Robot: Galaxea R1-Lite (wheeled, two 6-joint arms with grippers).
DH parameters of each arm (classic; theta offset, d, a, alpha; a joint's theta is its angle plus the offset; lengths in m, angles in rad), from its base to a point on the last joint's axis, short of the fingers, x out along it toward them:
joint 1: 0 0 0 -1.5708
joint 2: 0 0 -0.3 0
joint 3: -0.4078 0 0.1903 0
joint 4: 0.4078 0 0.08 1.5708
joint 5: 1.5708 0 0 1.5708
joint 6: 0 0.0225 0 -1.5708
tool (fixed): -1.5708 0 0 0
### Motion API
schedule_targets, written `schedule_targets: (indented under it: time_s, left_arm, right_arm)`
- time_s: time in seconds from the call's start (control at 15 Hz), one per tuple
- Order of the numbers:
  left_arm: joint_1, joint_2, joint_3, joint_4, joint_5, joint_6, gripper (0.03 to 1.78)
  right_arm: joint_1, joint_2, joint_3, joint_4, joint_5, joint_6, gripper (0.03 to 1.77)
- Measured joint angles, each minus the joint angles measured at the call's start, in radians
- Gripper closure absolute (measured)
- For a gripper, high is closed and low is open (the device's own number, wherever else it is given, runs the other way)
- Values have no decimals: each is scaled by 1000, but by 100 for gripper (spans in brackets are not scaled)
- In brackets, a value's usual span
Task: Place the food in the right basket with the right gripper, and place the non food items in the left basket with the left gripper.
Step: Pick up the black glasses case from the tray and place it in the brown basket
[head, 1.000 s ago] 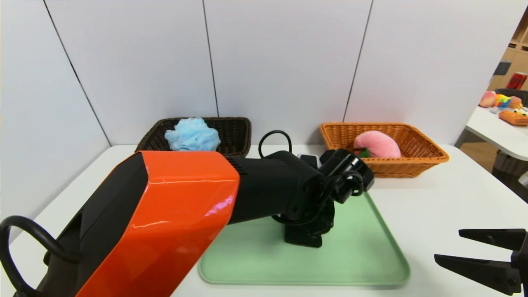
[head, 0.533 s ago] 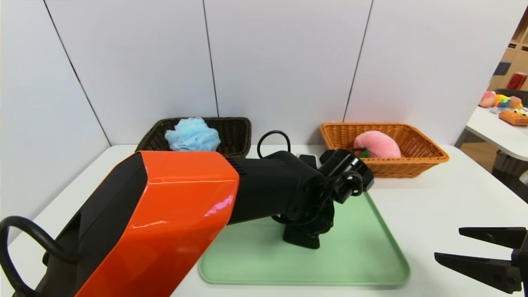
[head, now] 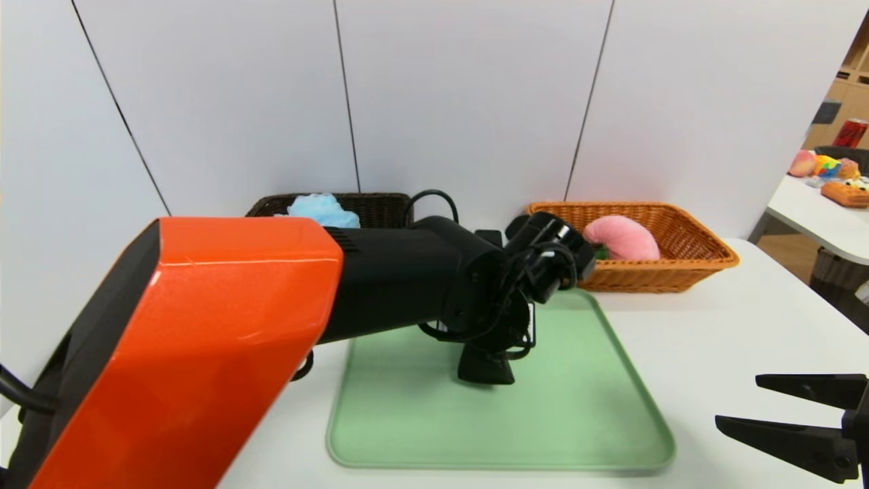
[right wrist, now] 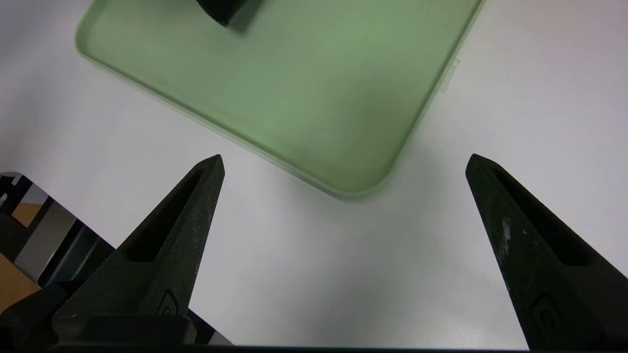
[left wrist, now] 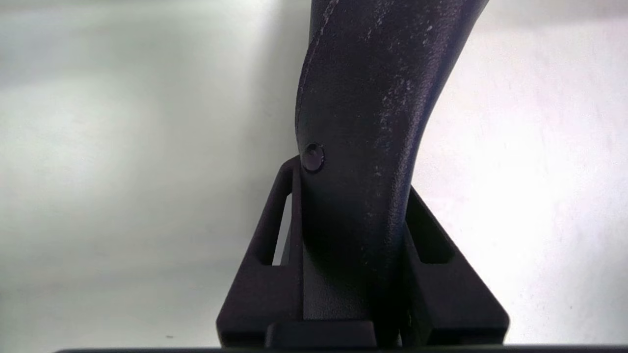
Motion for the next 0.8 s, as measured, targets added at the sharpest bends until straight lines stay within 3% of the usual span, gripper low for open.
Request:
schedule_targets:
  time_s: [0.8]
  left_arm:
    - [165, -240, 11, 58, -12, 53, 133]
  right_arm:
    - [0, -9, 0, 0, 1, -2, 10]
